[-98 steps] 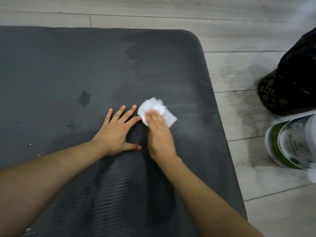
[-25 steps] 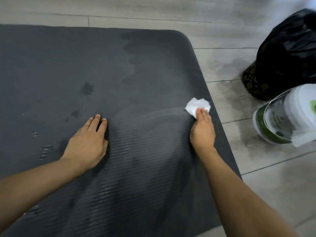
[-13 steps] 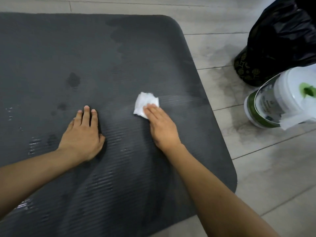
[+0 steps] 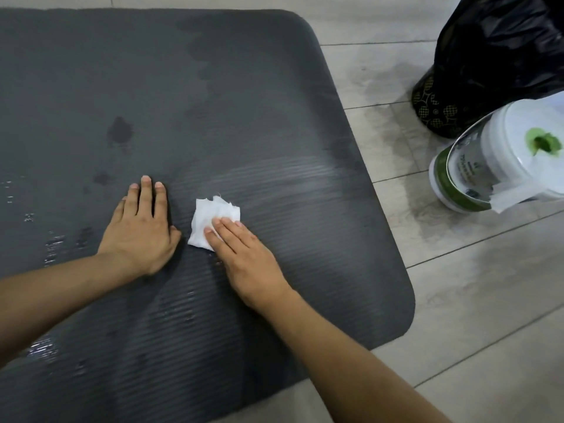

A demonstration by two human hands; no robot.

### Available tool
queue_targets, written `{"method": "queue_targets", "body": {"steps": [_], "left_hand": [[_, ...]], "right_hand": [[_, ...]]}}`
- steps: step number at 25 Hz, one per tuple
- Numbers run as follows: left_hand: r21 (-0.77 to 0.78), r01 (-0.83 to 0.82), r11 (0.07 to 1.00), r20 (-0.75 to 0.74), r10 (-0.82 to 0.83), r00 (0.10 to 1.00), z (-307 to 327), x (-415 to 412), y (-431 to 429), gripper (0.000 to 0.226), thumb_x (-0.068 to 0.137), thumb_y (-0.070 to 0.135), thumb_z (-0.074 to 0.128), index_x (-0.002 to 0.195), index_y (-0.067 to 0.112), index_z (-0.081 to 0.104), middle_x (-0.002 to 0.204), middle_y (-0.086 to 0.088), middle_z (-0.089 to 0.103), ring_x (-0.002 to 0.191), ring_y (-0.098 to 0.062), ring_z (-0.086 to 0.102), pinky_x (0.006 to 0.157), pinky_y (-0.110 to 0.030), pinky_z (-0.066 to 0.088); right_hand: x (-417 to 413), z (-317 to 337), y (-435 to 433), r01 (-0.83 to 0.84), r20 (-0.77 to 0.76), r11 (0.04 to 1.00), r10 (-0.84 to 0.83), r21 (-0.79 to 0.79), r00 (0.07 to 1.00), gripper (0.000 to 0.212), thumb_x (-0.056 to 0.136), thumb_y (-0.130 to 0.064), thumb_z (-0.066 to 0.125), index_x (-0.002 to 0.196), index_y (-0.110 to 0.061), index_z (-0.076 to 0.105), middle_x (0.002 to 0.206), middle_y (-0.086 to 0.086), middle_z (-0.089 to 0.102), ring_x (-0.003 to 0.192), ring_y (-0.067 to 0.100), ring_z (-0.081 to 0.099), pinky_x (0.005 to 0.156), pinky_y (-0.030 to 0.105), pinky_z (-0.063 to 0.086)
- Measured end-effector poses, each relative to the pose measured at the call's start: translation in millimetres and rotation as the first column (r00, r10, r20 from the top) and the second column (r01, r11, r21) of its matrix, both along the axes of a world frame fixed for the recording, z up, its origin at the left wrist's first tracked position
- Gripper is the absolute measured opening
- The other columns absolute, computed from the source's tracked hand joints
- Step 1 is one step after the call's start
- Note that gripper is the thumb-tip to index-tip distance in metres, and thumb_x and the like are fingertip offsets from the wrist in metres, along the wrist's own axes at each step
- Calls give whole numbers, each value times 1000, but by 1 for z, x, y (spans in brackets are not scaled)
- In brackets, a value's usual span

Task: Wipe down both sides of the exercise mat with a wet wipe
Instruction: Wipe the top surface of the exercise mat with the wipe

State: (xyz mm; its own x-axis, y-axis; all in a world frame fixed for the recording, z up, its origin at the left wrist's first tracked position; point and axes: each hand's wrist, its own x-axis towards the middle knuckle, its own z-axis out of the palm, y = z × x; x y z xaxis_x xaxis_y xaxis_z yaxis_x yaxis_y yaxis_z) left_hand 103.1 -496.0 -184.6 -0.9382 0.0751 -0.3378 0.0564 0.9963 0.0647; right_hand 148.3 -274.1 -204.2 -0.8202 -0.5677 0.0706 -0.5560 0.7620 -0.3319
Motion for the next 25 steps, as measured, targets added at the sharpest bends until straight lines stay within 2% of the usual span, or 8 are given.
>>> {"method": "queue_targets", "body": {"steps": [3, 5, 8, 11, 15, 18, 21, 25], "left_hand": [[16, -6, 1000, 23, 6, 1000, -1, 0, 1, 81, 102, 37, 41, 160, -2, 1, 167, -28, -4, 156, -43, 1, 127, -51, 10], [38, 0, 999, -11, 1, 1000, -4, 1, 1, 80, 102, 36, 42, 160, -5, 4, 167, -30, -1, 155, -46, 4, 126, -54, 12], [35, 12, 999, -28, -11, 1000, -5, 4, -1, 79, 99, 40, 33, 159, -6, 8, 165, -32, 4, 153, -49, 8, 124, -54, 13], [16, -10, 1000, 45, 10, 999, -1, 0, -1, 79, 103, 40, 33, 160, -1, -3, 168, -26, -8, 156, -43, -1, 127, -48, 6], [45, 19, 999, 78, -23, 997, -1, -4, -9, 78, 104, 30, 38, 160, 3, -9, 168, -22, -15, 156, -38, -9, 128, -44, 1], [134, 52, 990, 80, -63, 995, 4, -7, -21, 79, 105, 41, 42, 162, 6, 1, 170, -19, -6, 157, -37, 0, 128, -44, 7], [178, 211, 961, -51, -205, 977, 7, 10, -27, 68, 100, 31, 58, 159, 10, 30, 168, -17, 20, 149, -45, 28, 121, -56, 30], [125, 344, 931, -38, -342, 939, -2, 28, -28, 68, 103, 33, 50, 163, 24, 19, 170, -8, 13, 153, -39, 23, 123, -52, 24]], "right_hand": [[-23, 2, 60, 258, 39, 964, -256, -63, 966, 51, 97, -17, 29, 143, -9, 48, 149, 9, 45, 140, 22, 39, 117, 38, 29], [-35, 5, 130, 683, 54, 730, -682, 0, 729, 49, 100, -19, 28, 146, -16, 44, 153, 3, 41, 143, 18, 34, 117, 33, 28], [-47, 3, 163, 845, 27, 533, -846, 50, 532, 53, 96, -2, 31, 147, -9, 40, 155, 12, 36, 145, 24, 29, 120, 35, 23], [-38, -1, 74, 685, 53, 726, -683, -49, 728, 51, 92, -5, 32, 140, -2, 49, 148, 18, 45, 139, 32, 40, 118, 35, 23], [24, 5, -40, -98, 16, 994, 97, 44, 995, 53, 94, -13, 28, 144, -3, 44, 149, 17, 43, 140, 29, 38, 119, 39, 24], [19, 9, 8, 98, 46, 994, -95, -49, 994, 50, 97, -21, 28, 141, -12, 52, 147, 11, 48, 136, 26, 45, 118, 36, 26], [5, 24, 114, 732, 164, 675, -736, 91, 657, 44, 100, -22, 38, 143, -22, 49, 151, 4, 43, 140, 20, 37, 117, 34, 26], [-1, 26, 161, 894, 119, 442, -894, 69, 433, 52, 96, -3, 35, 147, -10, 40, 156, 11, 33, 145, 26, 28, 116, 39, 27]]}}
